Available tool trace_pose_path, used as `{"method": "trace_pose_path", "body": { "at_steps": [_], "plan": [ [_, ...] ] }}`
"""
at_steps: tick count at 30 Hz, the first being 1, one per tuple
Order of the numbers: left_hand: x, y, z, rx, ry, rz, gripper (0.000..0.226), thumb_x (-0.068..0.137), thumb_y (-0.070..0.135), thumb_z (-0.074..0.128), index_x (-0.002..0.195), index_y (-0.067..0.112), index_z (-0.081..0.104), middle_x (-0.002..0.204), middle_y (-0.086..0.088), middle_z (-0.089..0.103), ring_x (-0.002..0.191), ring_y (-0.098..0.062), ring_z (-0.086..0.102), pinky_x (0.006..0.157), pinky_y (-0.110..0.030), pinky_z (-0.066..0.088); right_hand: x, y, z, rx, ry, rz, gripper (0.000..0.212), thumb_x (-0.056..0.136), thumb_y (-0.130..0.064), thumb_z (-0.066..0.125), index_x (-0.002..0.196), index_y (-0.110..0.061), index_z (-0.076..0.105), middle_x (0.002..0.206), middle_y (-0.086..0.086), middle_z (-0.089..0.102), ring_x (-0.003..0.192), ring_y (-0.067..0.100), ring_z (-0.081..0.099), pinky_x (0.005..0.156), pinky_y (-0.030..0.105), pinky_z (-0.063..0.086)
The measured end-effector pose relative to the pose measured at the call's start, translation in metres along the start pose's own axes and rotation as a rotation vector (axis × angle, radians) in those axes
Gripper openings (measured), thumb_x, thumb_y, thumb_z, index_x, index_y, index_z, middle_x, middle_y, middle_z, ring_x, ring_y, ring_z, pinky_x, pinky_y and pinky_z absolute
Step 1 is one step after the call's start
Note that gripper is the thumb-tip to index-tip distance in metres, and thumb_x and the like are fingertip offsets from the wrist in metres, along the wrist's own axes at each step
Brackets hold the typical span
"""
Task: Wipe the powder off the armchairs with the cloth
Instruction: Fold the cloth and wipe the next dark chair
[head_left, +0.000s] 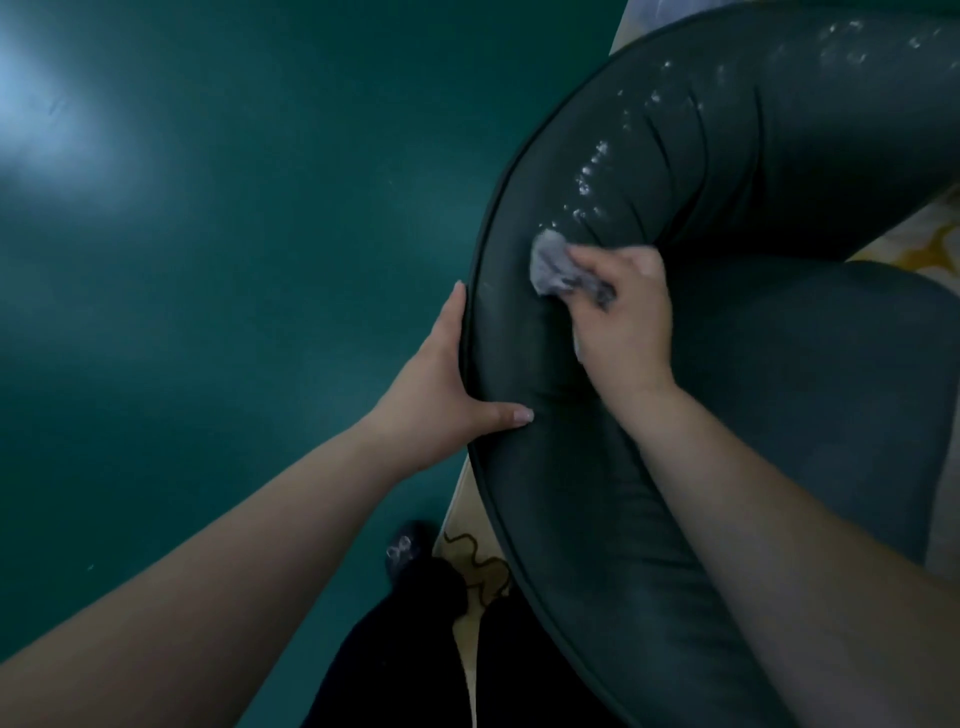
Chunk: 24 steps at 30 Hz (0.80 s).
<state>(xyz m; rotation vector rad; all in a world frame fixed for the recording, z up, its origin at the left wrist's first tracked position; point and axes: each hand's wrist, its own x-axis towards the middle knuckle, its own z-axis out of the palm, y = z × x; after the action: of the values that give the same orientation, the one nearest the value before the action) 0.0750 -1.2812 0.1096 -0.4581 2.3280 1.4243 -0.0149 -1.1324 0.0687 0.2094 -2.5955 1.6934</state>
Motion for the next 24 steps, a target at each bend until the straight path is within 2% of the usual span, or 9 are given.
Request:
{"method": "trace_pose_path", "body": {
  "at_steps": [2, 4, 6, 8, 12, 16, 20, 24],
  "plan": [
    [0.005, 0.001, -0.004, -0.012, -0.02, -0.002, 0.128, 0.065, 0.021, 0.088, 0.153, 0.03, -0.004, 0.151, 0.021, 0.029, 0.126, -0.009, 0.049, 0.106, -0.024, 0.039, -0.033, 0.006, -0.006, 0.007, 0.05, 0.049, 0.041, 0.082, 0.001, 0.068, 0.108, -0.03, 0.062, 0.099, 0.001, 0.043, 0.085, -0.008, 0.05, 0.08, 0.003, 0.037],
    [0.01, 0.001, -0.007, -0.016, -0.042, 0.005, 0.13, 0.064, 0.021, 0.088, 0.153, 0.027, -0.006, 0.15, 0.019, 0.029, 0.13, -0.003, 0.042, 0.102, -0.013, 0.034, -0.057, 0.003, -0.005, 0.043, 0.006, 0.049, 0.043, 0.081, 0.002, 0.068, 0.107, -0.032, 0.062, 0.098, 0.0, 0.044, 0.087, -0.004, 0.05, 0.082, 0.006, 0.039],
    [0.018, 0.002, -0.011, -0.003, -0.071, 0.017, 0.132, 0.062, 0.024, 0.089, 0.153, 0.025, -0.008, 0.15, 0.018, 0.027, 0.132, 0.002, 0.034, 0.099, -0.008, 0.03, -0.051, -0.002, 0.002, 0.062, -0.026, 0.032, 0.043, 0.08, 0.001, 0.067, 0.107, -0.032, 0.063, 0.098, -0.002, 0.044, 0.089, 0.0, 0.051, 0.083, 0.01, 0.042],
    [0.026, 0.003, -0.016, 0.029, -0.085, 0.04, 0.133, 0.062, 0.028, 0.088, 0.153, 0.025, -0.008, 0.152, 0.018, 0.025, 0.132, 0.003, 0.032, 0.099, -0.008, 0.028, -0.027, -0.005, 0.009, 0.045, 0.026, 0.043, 0.042, 0.081, 0.001, 0.068, 0.105, -0.034, 0.064, 0.098, -0.001, 0.044, 0.088, -0.003, 0.051, 0.084, 0.009, 0.042],
    [0.045, 0.01, -0.028, 0.056, -0.113, 0.073, 0.129, 0.065, 0.032, 0.087, 0.153, 0.025, -0.006, 0.154, 0.015, 0.023, 0.132, 0.004, 0.029, 0.098, -0.009, 0.026, -0.011, -0.006, 0.006, 0.09, 0.175, 0.276, 0.035, 0.085, -0.003, 0.067, 0.1, -0.034, 0.062, 0.106, 0.002, 0.049, 0.085, -0.016, 0.053, 0.081, 0.002, 0.038],
    [0.07, 0.023, -0.047, 0.123, -0.179, 0.119, 0.127, 0.067, 0.033, 0.085, 0.153, 0.023, -0.007, 0.156, 0.013, 0.023, 0.135, 0.002, 0.028, 0.094, -0.006, 0.023, -0.045, -0.013, 0.009, 0.055, 0.228, 0.322, 0.033, 0.084, -0.001, 0.067, 0.097, -0.032, 0.066, 0.104, 0.002, 0.051, 0.087, -0.012, 0.054, 0.079, 0.002, 0.038],
    [0.087, 0.028, -0.051, 0.153, -0.262, 0.155, 0.126, 0.069, 0.022, 0.085, 0.153, 0.019, -0.01, 0.146, 0.018, 0.032, 0.124, 0.003, 0.038, 0.084, 0.004, 0.029, -0.01, -0.014, 0.015, -0.01, 0.296, 0.324, 0.026, 0.084, -0.002, 0.067, 0.102, -0.02, 0.07, 0.104, 0.004, 0.049, 0.085, -0.015, 0.051, 0.078, -0.001, 0.035],
    [0.09, 0.02, -0.048, 0.145, -0.261, 0.167, 0.127, 0.071, 0.018, 0.084, 0.152, 0.019, -0.014, 0.153, 0.013, 0.029, 0.13, -0.001, 0.037, 0.093, -0.005, 0.029, -0.009, 0.012, 0.012, -0.094, 0.304, 0.397, 0.02, 0.084, -0.01, 0.066, 0.099, -0.021, 0.07, 0.104, 0.008, 0.055, 0.084, -0.001, 0.054, 0.077, 0.002, 0.036]
  ]
}}
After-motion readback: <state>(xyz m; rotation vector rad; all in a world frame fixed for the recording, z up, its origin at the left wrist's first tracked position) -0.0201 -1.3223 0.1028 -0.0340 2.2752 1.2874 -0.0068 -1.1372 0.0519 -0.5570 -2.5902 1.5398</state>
